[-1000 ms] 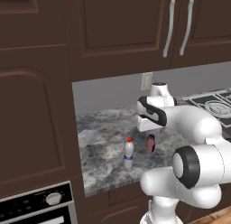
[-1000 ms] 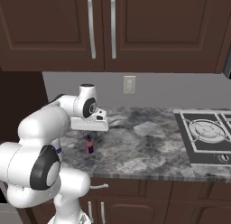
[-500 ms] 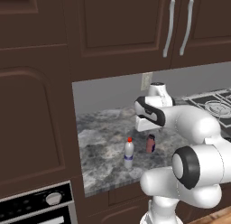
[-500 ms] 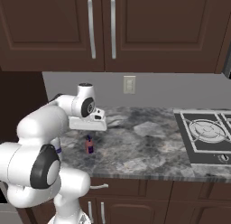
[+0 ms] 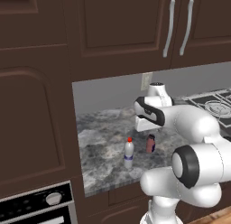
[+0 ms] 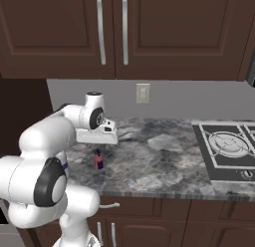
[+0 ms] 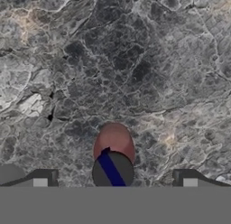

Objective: Place the drinks on the dining counter in a tight cluster.

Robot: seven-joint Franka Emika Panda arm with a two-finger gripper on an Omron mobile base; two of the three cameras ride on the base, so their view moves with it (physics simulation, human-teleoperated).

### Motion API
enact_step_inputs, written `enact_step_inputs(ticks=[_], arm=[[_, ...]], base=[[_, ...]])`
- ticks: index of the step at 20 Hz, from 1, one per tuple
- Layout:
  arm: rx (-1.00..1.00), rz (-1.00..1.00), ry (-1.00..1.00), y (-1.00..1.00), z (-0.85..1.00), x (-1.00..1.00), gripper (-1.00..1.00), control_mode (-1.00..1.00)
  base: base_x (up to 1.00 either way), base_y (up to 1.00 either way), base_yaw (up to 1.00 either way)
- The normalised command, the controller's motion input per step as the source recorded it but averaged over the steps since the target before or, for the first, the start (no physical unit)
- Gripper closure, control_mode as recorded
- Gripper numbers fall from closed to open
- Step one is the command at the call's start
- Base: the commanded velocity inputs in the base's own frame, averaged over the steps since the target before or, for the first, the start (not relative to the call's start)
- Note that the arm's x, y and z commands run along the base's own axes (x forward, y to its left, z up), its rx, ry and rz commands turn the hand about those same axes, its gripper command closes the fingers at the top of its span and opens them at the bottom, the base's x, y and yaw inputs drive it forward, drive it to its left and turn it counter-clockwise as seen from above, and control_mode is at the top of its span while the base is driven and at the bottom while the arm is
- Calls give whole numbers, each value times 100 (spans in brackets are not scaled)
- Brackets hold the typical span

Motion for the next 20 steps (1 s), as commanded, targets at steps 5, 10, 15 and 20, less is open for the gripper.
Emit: enact_step_inputs(ticks=[5,10,15,20], arm=[[0,0,0,0,-22,8,-100,-100],[0,0,0,0,-19,0,-100,-100],[0,0,0,0,-14,0,-100,-100],[0,0,0,0,-4,0,-100,-100]], base=[[0,0,0],[0,0,0],[0,0,0],[0,0,0]])
